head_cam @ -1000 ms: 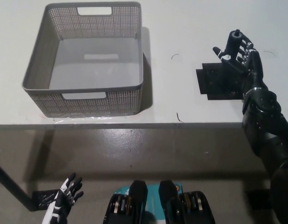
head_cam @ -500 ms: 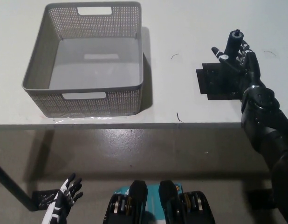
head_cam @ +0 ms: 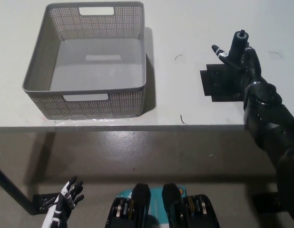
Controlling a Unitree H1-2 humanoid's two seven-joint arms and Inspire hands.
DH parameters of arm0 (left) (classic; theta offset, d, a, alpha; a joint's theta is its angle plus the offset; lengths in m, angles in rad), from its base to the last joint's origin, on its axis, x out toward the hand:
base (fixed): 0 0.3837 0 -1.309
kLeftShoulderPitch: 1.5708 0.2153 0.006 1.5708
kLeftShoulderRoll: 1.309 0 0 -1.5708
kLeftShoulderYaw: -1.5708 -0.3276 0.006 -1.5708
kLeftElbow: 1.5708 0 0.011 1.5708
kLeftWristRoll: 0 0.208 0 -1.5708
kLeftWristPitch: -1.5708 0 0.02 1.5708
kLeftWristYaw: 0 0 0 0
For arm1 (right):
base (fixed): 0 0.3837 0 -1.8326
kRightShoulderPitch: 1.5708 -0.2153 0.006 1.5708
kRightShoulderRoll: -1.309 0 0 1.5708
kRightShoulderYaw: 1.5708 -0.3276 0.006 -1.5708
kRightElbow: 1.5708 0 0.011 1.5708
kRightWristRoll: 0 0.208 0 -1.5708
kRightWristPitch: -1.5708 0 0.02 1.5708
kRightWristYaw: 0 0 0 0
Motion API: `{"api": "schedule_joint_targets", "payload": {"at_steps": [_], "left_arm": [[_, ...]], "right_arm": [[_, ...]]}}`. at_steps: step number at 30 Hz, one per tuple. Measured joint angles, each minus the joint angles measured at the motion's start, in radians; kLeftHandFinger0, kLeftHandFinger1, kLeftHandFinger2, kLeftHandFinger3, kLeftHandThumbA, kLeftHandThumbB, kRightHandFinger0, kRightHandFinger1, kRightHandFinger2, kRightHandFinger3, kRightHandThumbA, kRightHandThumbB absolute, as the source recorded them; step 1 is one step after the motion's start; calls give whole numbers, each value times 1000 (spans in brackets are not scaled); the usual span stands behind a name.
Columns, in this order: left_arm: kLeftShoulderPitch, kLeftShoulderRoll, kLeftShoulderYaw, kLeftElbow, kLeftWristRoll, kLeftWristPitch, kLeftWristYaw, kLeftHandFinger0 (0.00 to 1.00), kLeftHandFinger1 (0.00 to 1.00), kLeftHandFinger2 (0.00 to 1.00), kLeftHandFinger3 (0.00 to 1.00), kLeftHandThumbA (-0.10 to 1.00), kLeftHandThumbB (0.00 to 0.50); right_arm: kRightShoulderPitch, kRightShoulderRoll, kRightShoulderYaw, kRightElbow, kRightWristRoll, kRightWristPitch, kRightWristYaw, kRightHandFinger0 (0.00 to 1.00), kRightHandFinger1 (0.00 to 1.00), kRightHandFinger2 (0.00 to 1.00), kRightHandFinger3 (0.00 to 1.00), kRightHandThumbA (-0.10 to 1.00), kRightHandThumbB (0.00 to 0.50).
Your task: Use the right hand to pick up a electric screw driver and put it into a container on the left side
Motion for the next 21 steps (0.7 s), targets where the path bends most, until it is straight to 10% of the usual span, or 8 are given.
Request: {"api": "schedule_joint_targets", "payload": {"at_steps": [4, 6, 11, 12, 13, 15, 17, 21], "left_arm": [[0, 1, -1, 0, 0, 0, 0, 1000, 1000, 1000, 1000, 1000, 174], [0, 1, -3, 0, 1, 0, 0, 1000, 1000, 1000, 1000, 1000, 159], [-1, 2, -3, 0, 5, 0, 0, 1000, 1000, 1000, 1000, 1000, 144], [-1, 3, -3, -1, 5, 0, 0, 1000, 1000, 1000, 1000, 1000, 147], [-1, 4, -3, -1, 5, 0, 0, 1000, 1000, 1000, 1000, 1000, 146], [-1, 6, -3, -3, 5, 0, 0, 1000, 1000, 1000, 1000, 1000, 167], [-1, 8, -2, -4, 6, 0, 0, 1000, 1000, 1000, 1000, 1000, 185], [-2, 13, -1, -5, 7, 0, 0, 1000, 1000, 1000, 1000, 1000, 179]], "right_arm": [[-17, 5, 23, 13, -6, 24, -39, 630, 605, 629, 951, 720, 500], [-24, 8, 39, 16, -14, 38, -72, 24, 14, 13, 33, 692, 500], [-31, 17, 58, 18, -21, 65, -127, 17, 171, 317, 166, 534, 436], [-31, 18, 52, 18, -17, 76, -126, 444, 786, 1000, 98, 69, 250], [-33, 18, 47, 18, -14, 87, -122, 824, 1000, 986, 130, 38, 287], [-40, 18, 48, 18, -14, 104, -122, 375, 429, 387, 11, -99, 197], [-42, 19, 46, 18, -14, 107, -127, 10, 274, 579, 186, -100, 173], [-42, 25, 48, 19, -14, 101, -134, 0, 279, 651, 613, -100, 171]]}}
